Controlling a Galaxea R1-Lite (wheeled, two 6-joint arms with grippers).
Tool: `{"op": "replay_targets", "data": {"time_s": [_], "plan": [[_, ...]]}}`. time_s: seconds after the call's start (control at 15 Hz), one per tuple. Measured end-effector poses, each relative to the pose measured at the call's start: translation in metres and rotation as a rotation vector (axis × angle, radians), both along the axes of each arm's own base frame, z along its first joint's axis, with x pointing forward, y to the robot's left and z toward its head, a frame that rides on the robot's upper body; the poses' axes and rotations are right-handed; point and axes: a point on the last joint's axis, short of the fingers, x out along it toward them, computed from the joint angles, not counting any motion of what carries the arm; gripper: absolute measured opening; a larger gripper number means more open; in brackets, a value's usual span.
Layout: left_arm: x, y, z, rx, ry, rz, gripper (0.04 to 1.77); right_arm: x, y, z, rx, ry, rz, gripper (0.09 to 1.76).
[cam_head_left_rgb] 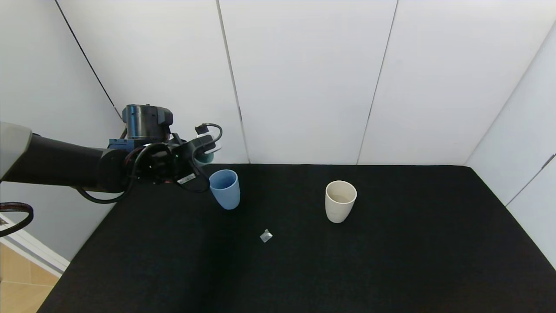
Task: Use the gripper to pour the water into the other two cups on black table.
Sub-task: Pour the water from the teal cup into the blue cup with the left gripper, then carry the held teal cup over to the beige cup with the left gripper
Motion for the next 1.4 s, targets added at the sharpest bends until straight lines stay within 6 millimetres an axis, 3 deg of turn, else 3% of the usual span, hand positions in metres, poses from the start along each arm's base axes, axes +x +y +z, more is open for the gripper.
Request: {"op": "replay_targets", "data": {"time_s": [0.33,0.67,1.07,1.4], "plan": [[-0.012,-0.032,0.017,-0.222,0.018,0.003,1.19,0.0,0.0,0.0,0.0,0.0,0.0,1.71],[-0.031,-0.088,0.042,-0.349,0.003,-0.099,1.19,0.0,0.0,0.0,0.0,0.0,0.0,1.71],[-0.052,-0.153,0.049,-0.399,0.041,-0.224,1.19,0.0,0.0,0.0,0.0,0.0,0.0,1.71],[-0.055,-0.199,0.044,-0.374,0.051,-0.268,1.19,0.0,0.0,0.0,0.0,0.0,0.0,1.71]]}}
